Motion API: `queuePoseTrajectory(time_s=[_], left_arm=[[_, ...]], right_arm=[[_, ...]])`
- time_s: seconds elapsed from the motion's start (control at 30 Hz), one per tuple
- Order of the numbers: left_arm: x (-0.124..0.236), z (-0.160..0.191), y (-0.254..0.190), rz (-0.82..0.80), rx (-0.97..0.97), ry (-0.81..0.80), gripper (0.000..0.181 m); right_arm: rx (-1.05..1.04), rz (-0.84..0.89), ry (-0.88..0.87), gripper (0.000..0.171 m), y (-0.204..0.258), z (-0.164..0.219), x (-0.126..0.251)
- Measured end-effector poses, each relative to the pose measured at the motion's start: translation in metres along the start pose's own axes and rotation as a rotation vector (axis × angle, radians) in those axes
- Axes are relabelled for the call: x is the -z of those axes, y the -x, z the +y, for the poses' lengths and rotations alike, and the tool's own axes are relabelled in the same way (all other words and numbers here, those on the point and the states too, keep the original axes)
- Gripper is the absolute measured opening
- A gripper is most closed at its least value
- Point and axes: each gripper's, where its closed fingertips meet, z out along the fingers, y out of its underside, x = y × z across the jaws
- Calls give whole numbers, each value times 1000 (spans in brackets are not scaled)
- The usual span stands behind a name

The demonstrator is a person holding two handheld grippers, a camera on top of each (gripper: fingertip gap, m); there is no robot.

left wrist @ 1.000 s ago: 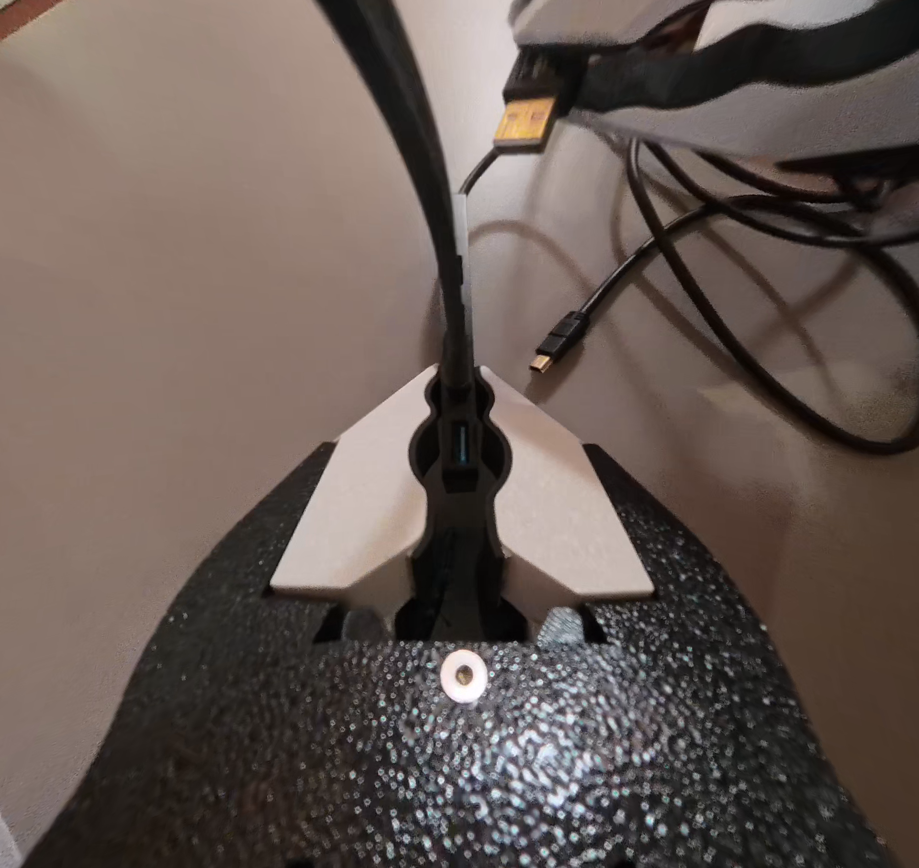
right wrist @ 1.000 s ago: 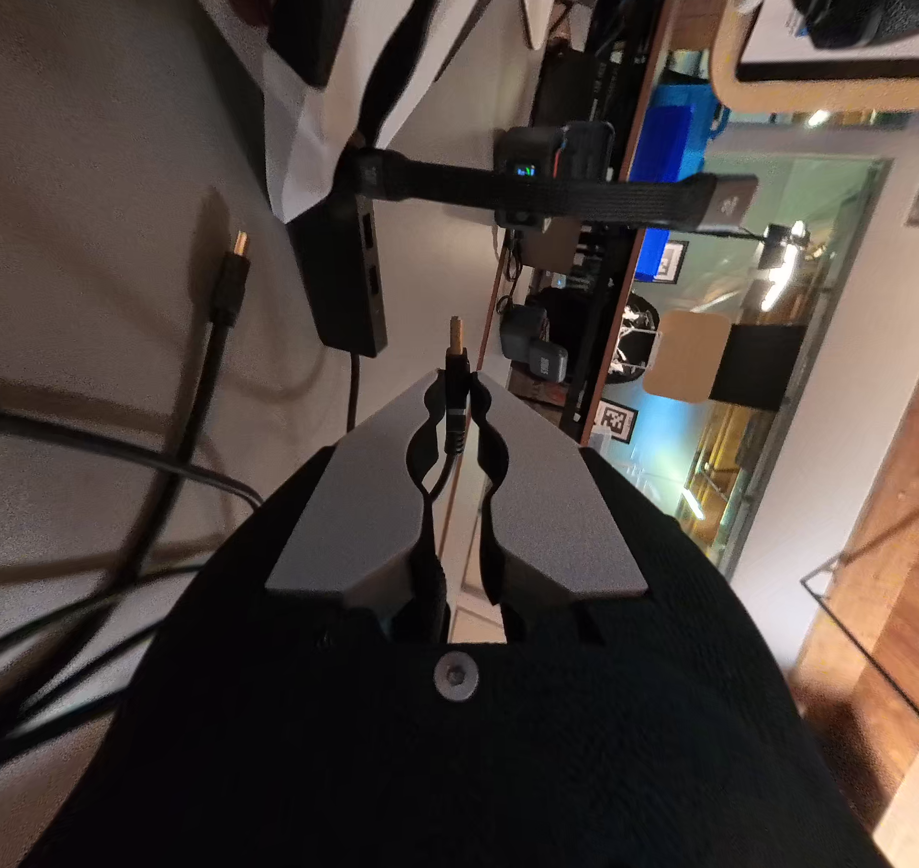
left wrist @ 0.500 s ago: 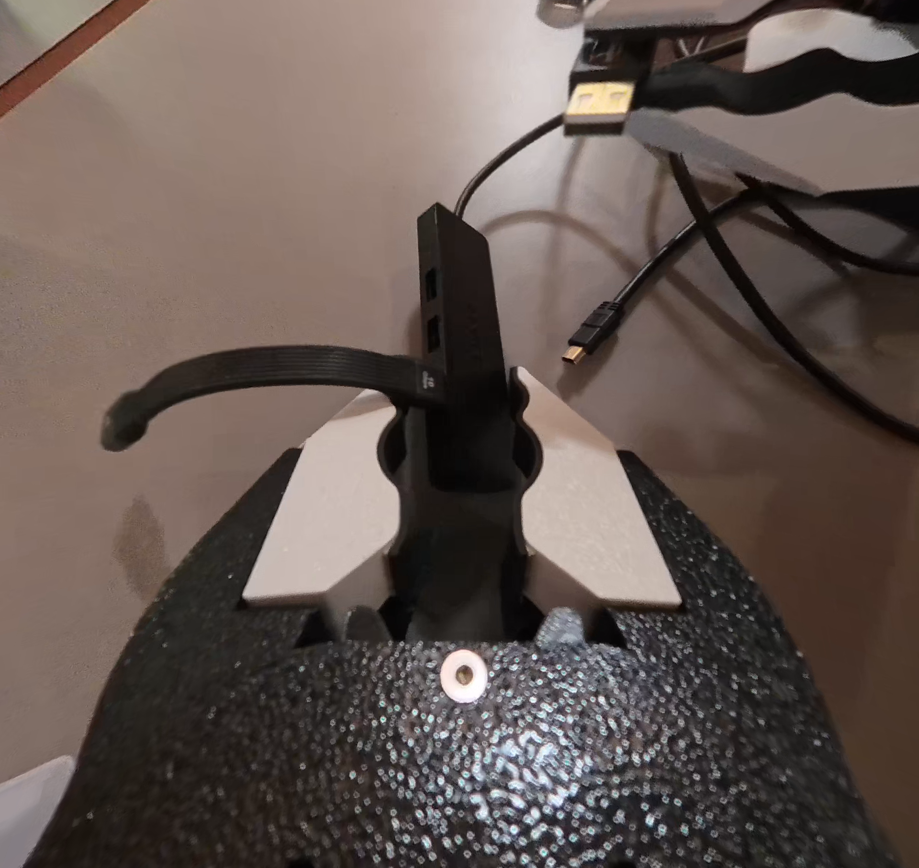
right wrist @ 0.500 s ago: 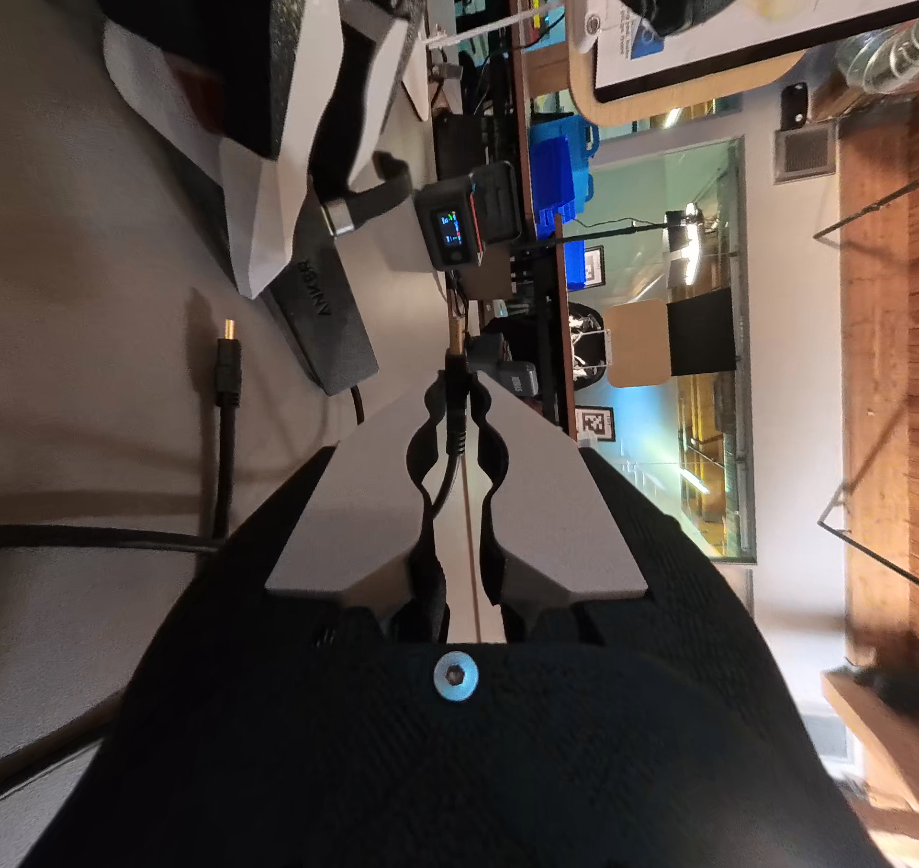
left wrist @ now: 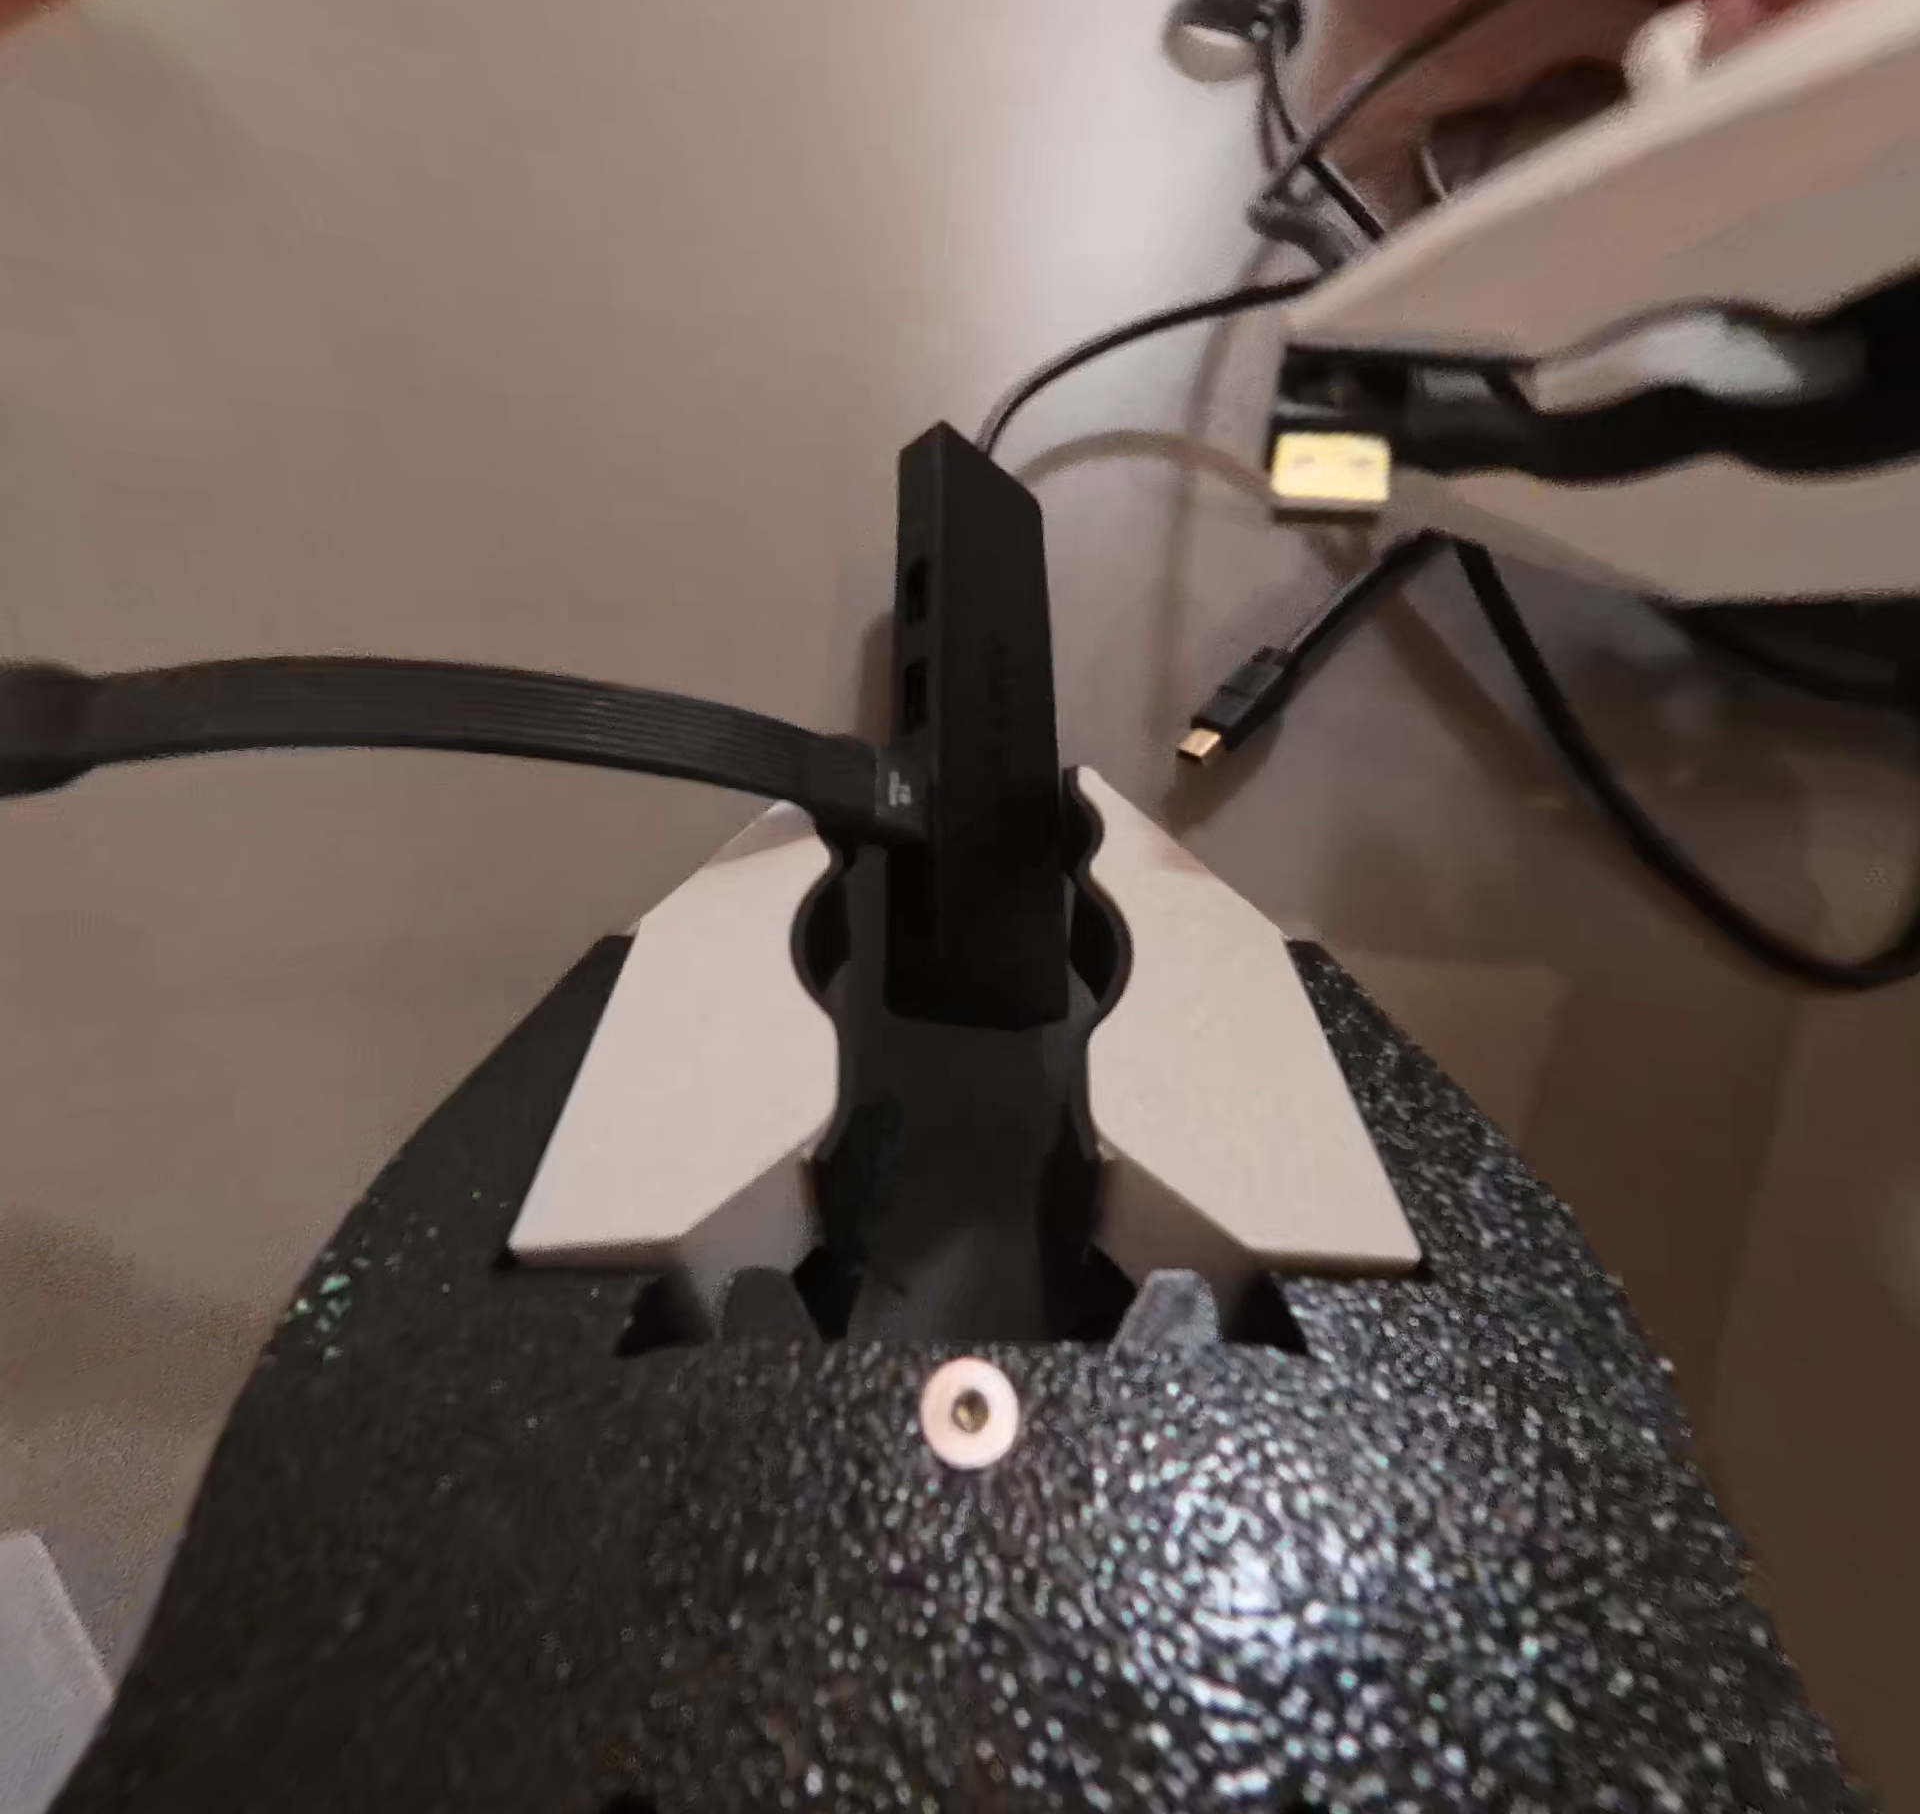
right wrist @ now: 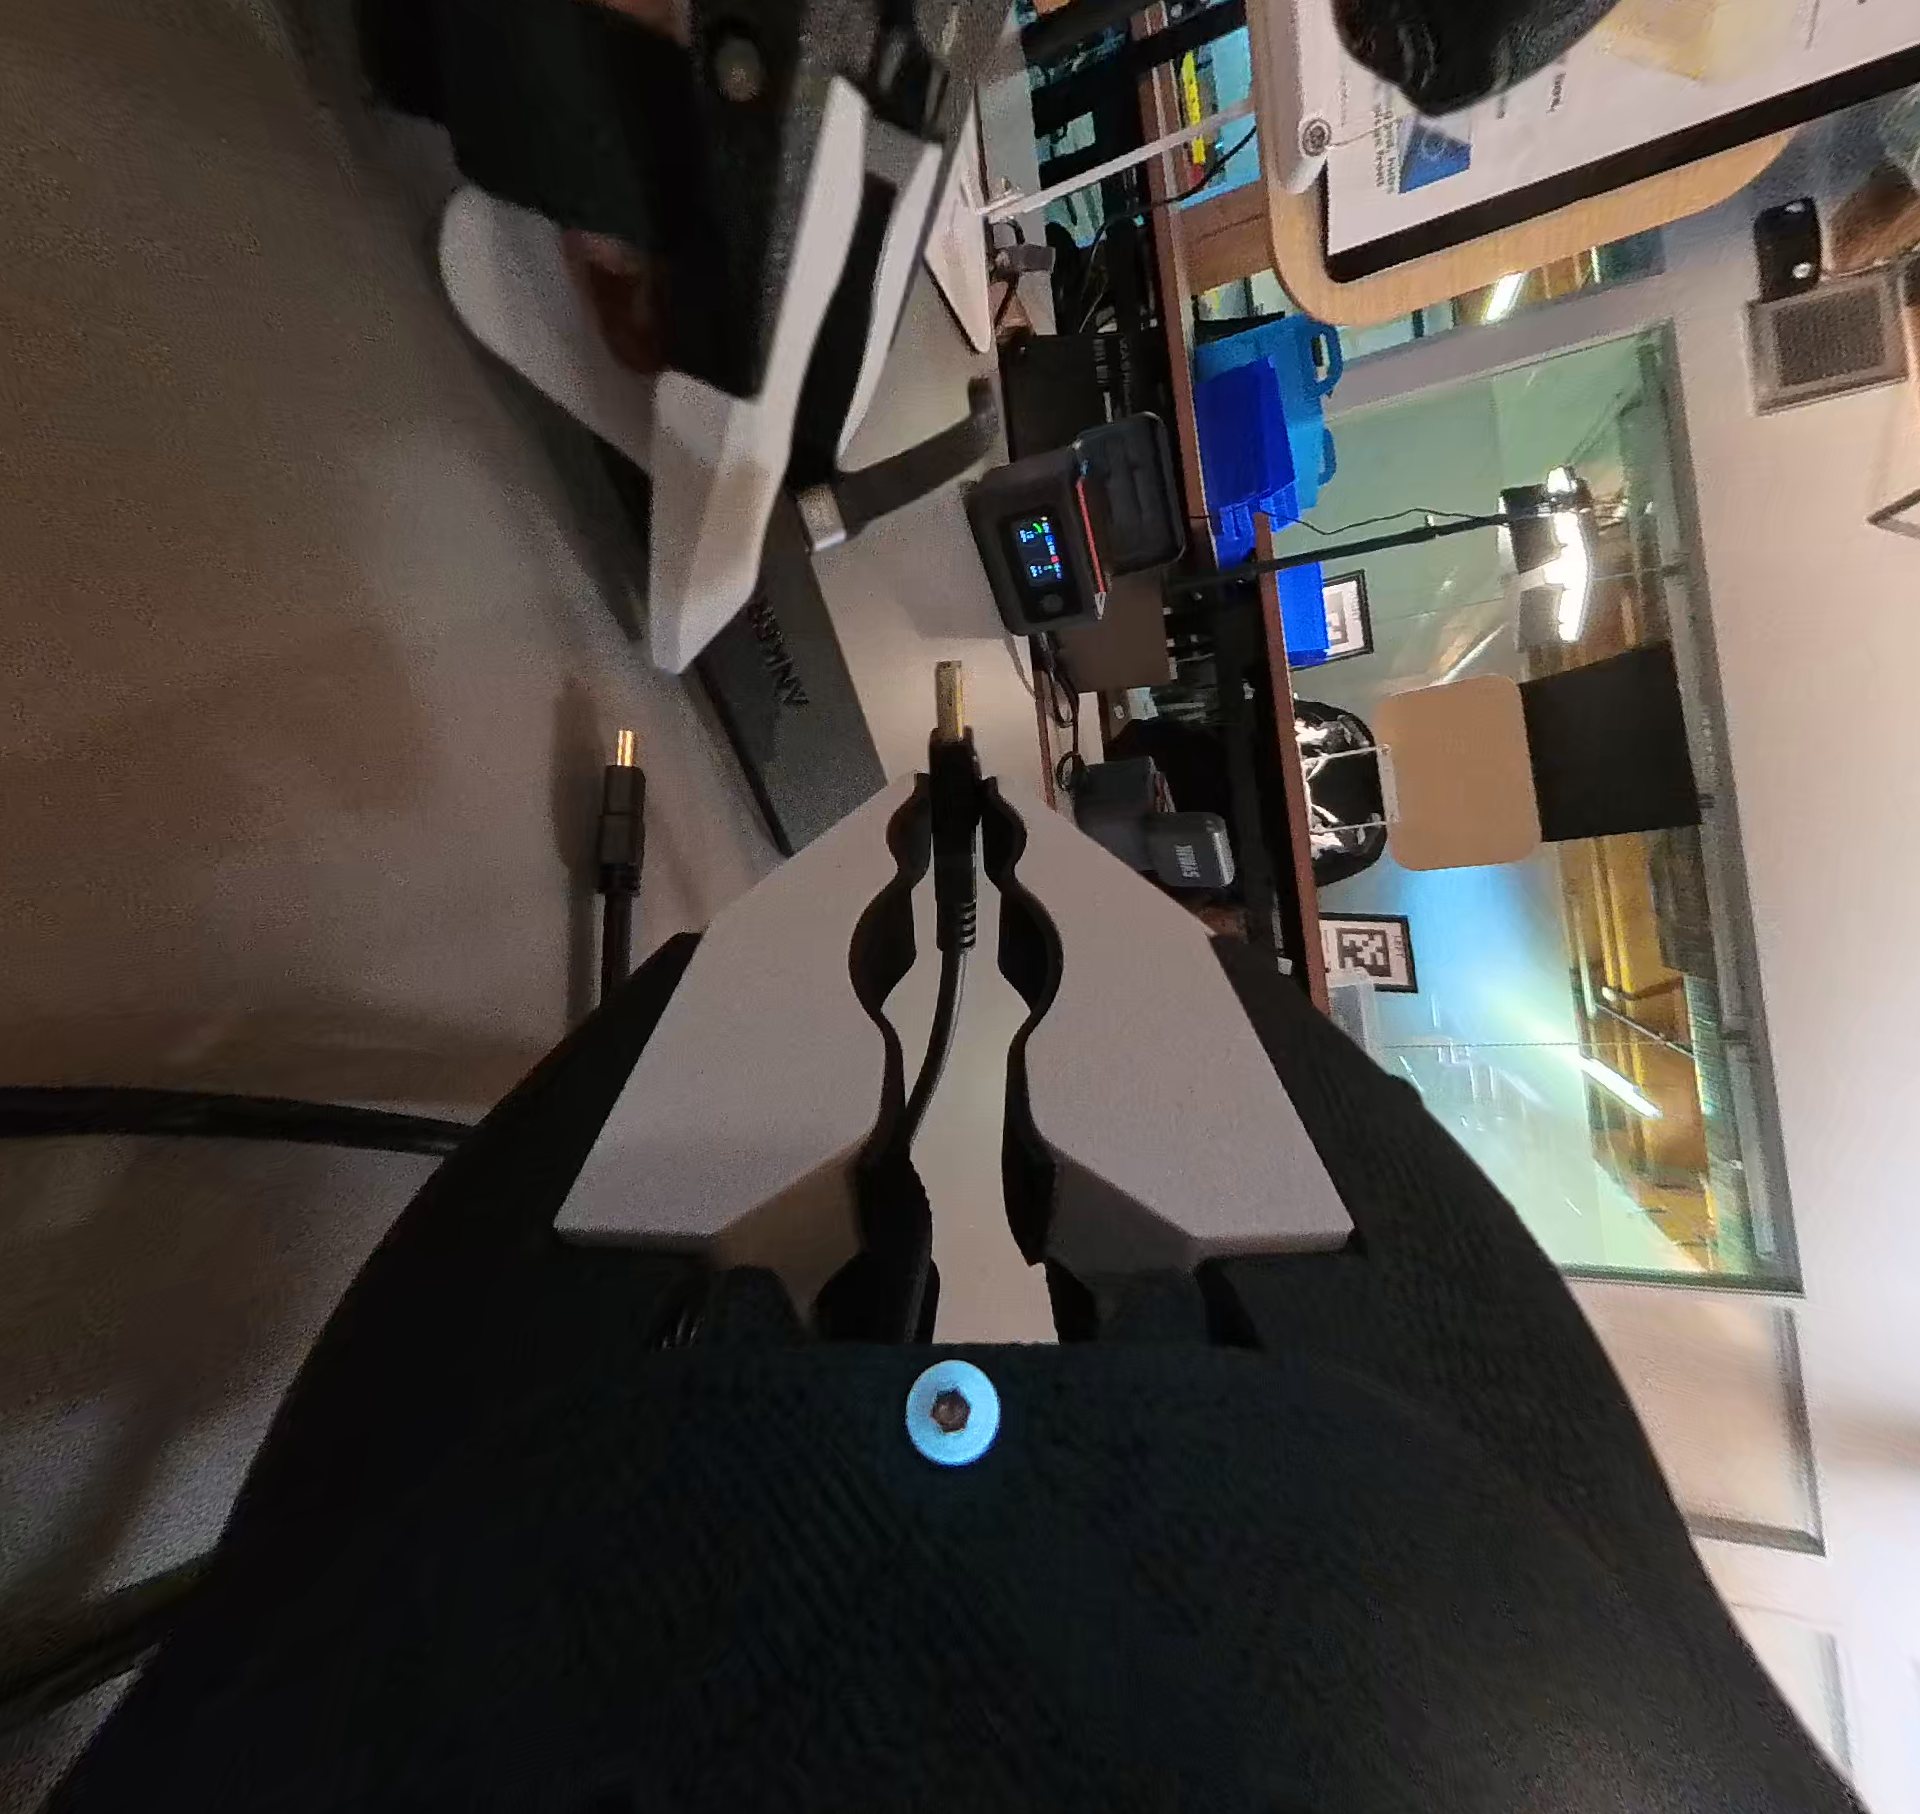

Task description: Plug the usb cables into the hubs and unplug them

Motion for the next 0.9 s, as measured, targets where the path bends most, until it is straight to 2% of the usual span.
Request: queuePoseTrajectory(time_s=[0.13,0.27,0.43,0.53,0.67,0.77,0.9], left_arm=[[20,11,-2,8,264,120,42],[47,38,-11,-82,194,330,44],[57,41,-24,-86,89,396,43],[63,46,-45,10,88,427,43],[68,62,-53,55,120,490,49],[70,63,-55,54,179,472,69],[88,83,-44,-115,255,553,82]], right_arm=[[-21,1,13,7,-1,3,-2],[-79,6,-9,7,-7,3,0],[-146,-4,-36,7,-12,4,3],[-148,-24,-43,7,-10,4,4],[-61,-135,-121,7,11,-14,9],[47,-212,-163,7,30,-37,15],[231,-186,-86,7,44,-43,9]])
